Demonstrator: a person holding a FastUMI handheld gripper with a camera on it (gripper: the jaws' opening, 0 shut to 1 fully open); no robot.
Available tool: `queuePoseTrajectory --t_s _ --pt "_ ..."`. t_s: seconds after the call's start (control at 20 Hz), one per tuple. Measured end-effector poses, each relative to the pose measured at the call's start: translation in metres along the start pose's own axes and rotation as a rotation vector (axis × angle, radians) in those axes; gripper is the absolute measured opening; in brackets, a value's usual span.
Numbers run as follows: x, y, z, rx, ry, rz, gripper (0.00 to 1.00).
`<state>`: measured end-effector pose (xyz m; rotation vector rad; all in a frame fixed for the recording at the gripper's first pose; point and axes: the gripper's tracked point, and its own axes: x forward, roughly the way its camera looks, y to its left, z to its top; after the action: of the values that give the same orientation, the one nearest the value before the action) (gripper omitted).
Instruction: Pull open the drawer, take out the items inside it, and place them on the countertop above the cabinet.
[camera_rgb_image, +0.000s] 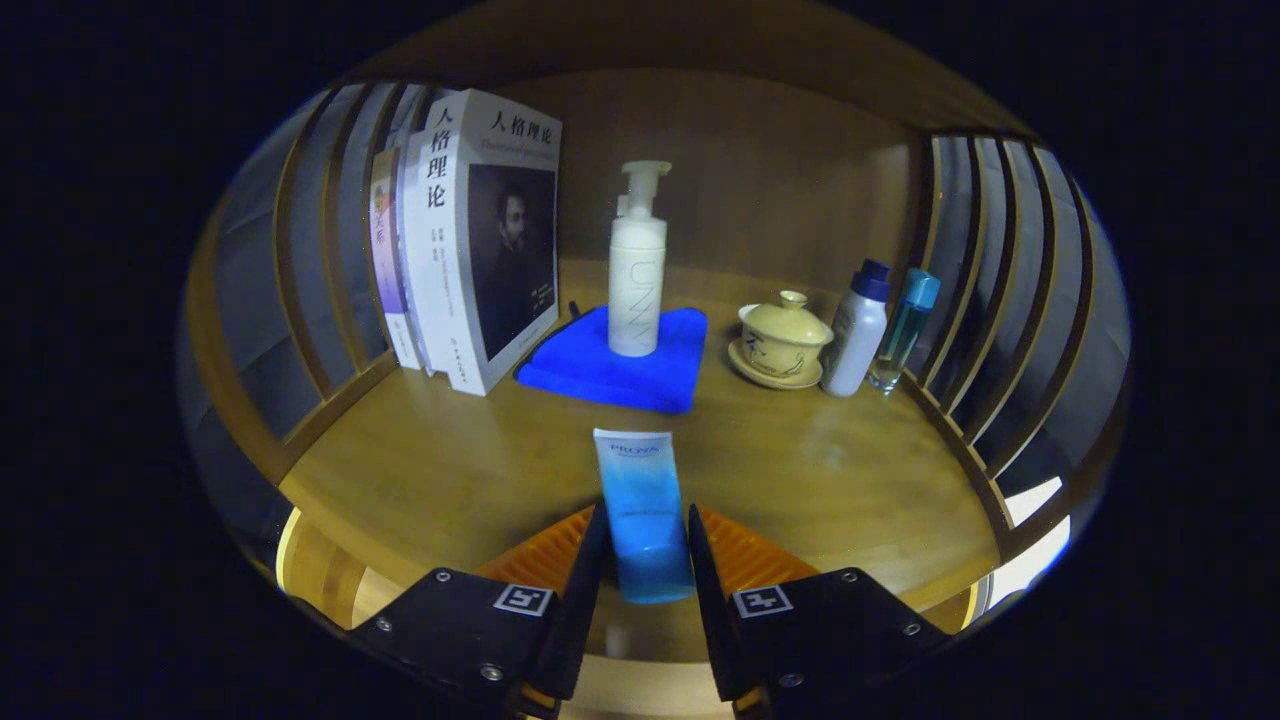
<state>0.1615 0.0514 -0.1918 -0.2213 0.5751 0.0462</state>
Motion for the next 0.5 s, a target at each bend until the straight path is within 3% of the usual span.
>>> queuePoseTrajectory --t_s 0.05,0.3,0.5 --pt "-0.002 0.000 0.003 -0.003 -0.019 0.007 0.53" --pt "-0.068 0.009 0.026 0.009 -0.226 0.050 0.95" --pt "-0.153 0.028 0.031 -0.045 -0.403 0.052 0.95"
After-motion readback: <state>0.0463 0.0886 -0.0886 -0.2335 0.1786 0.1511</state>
